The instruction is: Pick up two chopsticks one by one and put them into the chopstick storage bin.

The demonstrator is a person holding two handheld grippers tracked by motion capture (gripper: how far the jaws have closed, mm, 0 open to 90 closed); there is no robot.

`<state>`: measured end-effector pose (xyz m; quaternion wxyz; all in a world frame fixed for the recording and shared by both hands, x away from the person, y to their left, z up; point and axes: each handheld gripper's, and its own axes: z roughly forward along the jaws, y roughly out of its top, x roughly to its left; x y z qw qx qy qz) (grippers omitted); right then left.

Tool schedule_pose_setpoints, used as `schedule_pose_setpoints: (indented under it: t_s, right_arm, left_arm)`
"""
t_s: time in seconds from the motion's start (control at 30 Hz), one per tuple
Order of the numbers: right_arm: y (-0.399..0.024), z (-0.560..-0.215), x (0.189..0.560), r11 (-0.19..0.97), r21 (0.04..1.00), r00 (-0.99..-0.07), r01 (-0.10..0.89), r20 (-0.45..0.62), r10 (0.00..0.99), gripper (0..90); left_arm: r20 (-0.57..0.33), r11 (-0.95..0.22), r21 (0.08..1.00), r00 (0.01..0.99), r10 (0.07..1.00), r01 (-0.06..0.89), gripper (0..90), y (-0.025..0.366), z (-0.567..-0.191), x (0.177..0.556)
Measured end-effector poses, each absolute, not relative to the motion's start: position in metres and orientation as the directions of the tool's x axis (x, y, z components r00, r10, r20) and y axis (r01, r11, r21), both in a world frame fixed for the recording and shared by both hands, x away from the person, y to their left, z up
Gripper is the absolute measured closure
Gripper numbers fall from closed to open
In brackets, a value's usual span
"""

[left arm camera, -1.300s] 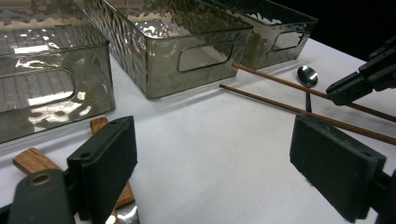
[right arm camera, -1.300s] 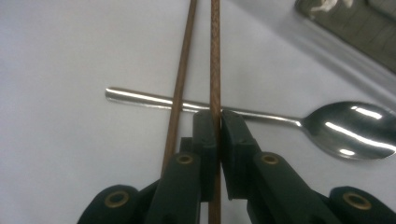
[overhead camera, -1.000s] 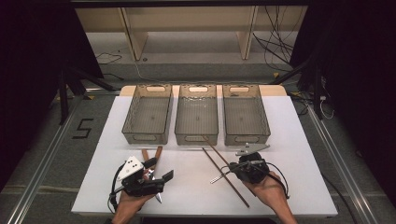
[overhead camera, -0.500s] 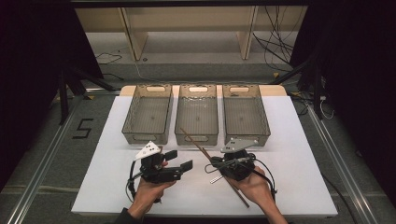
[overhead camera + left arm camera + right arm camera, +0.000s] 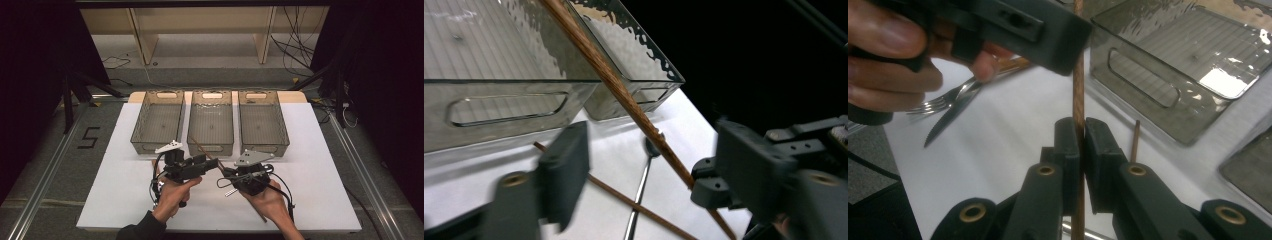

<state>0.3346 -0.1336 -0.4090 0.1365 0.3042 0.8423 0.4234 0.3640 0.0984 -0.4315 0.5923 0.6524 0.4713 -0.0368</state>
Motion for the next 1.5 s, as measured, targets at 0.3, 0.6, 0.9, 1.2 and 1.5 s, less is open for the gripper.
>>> schedule_pose_setpoints:
  t_s: [0.3, 0.6, 0.9, 1.2, 1.5]
  right_arm:
    - [-0.126, -0.415, 0.331, 0.458, 0.805, -0.788, 0.377, 0.020, 0.615, 85.3]
    - [-0.126, -0.417, 0.330, 0.437, 0.820, -0.782, 0.369, 0.020, 0.623, 85.3]
    - [-0.126, -0.418, 0.329, 0.417, 0.833, -0.786, 0.362, 0.032, 0.617, 85.0]
    - [-0.139, -0.413, 0.324, 0.391, 0.844, -0.775, 0.366, 0.045, 0.630, 59.1]
    - [-0.169, -0.426, 0.316, 0.414, 0.814, -0.735, 0.408, 0.024, 0.677, 36.3]
  left_arm:
    - [-0.677, 0.157, 0.687, 0.546, 0.495, 0.709, 56.7, 0.100, -0.438, 0.366]
    - [-0.691, 0.160, 0.680, 0.553, 0.465, 0.715, 70.6, 0.101, -0.441, 0.366]
    - [-0.733, 0.193, 0.656, 0.555, 0.392, 0.730, 84.3, 0.105, -0.443, 0.367]
    - [-0.699, 0.183, 0.694, 0.591, 0.403, 0.696, 84.9, 0.120, -0.431, 0.370]
    - [-0.686, 0.229, 0.710, 0.581, 0.438, 0.666, 85.0, 0.156, -0.417, 0.384]
